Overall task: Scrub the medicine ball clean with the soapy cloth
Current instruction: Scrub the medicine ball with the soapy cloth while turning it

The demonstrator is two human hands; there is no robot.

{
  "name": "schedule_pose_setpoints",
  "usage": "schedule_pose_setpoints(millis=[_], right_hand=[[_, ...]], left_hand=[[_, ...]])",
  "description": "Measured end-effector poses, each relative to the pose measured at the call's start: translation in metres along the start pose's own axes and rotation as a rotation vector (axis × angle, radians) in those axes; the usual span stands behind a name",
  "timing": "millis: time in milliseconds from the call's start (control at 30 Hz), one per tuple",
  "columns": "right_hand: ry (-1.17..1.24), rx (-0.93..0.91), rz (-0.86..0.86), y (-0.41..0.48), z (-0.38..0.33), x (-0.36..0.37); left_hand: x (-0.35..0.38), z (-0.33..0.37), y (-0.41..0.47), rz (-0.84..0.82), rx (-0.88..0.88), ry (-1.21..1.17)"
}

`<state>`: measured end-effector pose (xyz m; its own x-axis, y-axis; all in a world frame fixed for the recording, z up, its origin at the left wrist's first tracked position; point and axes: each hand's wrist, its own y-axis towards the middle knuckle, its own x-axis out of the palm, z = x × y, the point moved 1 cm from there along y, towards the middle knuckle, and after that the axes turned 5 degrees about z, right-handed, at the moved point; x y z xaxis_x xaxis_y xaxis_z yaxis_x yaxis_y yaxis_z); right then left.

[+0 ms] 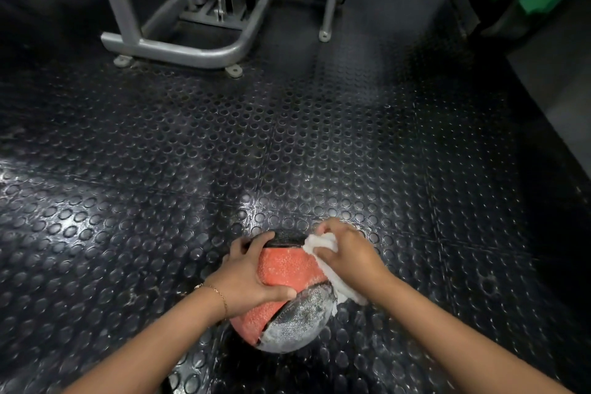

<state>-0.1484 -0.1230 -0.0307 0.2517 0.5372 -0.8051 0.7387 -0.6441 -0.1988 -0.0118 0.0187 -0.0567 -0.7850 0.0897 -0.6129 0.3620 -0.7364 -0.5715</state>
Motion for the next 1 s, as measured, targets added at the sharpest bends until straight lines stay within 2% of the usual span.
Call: schedule_pose_setpoints(millis=[67, 267, 433, 600, 767, 900, 1000], right_hand=[[0.016, 0.038, -0.002, 0.004, 0.004, -0.002], [0.016, -0.078, -0.067, -0.008, -0.012, 0.002], [0.043, 0.073, 0.037, -0.006, 0.011, 0.002], [0.024, -0.157, 0.037, -0.019, -0.006, 0.009], [0.045, -0.013, 0.097, 0.000, -0.002, 0.002], [-0.025, -0.215, 0.050, -0.010, -0.005, 0.005], [0.005, -0.105, 0.058, -0.005, 0.004, 0.000]], left_hand=[[0.002, 0.001, 0.000, 0.004, -0.006, 0.001], [0.000, 0.000, 0.002, 0.022, -0.023, -0.052], [0.001, -0.004, 0.001, 0.014, -0.024, -0.057], [-0.001, -0.002, 0.002, 0.030, -0.040, -0.077], [-0.001, 0.005, 0.006, 0.028, -0.098, -0.086], [-0.007, 0.010, 0.008, 0.019, -0.135, -0.107], [-0.008, 0.011, 0.007, 0.014, -0.143, -0.103]])
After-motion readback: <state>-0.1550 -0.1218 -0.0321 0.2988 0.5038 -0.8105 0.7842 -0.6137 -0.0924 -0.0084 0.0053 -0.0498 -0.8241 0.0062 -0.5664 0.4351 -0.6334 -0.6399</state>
